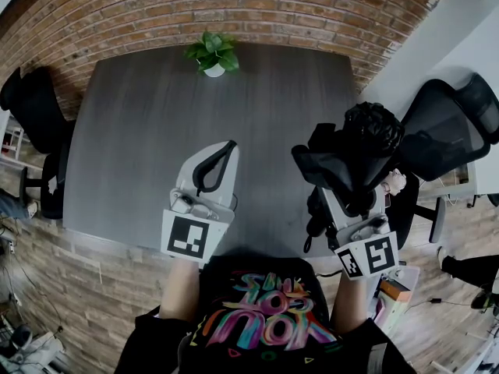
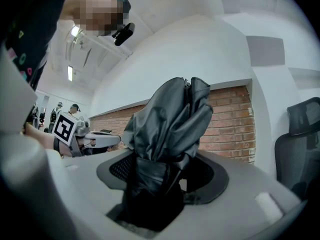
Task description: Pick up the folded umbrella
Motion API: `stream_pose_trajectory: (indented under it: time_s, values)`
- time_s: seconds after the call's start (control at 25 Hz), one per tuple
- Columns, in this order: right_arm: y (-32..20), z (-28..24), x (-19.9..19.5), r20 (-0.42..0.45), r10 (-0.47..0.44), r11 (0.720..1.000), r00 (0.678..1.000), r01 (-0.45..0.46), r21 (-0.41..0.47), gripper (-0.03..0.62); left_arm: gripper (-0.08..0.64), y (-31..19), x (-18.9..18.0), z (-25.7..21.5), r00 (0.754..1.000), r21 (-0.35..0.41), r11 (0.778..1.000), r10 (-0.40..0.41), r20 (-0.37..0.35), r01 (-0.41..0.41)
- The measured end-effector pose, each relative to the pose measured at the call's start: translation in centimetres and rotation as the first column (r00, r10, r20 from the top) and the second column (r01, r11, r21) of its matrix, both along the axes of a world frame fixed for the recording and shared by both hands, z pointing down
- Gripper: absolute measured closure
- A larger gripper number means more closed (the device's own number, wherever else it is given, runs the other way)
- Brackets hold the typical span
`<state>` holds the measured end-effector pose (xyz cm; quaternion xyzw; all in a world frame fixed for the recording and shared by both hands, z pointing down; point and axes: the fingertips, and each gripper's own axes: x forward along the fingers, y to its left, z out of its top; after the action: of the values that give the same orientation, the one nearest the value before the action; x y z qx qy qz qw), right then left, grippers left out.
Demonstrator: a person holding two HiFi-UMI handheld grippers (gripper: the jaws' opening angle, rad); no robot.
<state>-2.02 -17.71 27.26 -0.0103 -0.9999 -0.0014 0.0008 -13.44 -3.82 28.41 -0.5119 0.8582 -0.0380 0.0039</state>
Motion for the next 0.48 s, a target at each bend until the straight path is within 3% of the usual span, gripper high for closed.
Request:
stream_pose_trajectory:
  time_s: [0.48]
  values:
    - [-0.05,0.16,0.04,-0.002,-0.009,1.000,1.000,0.009,-0.007,0.313,0.571,-0.33,0.21,0.25,1.000,0.000,1.000,-0.002,-0.010,0.002]
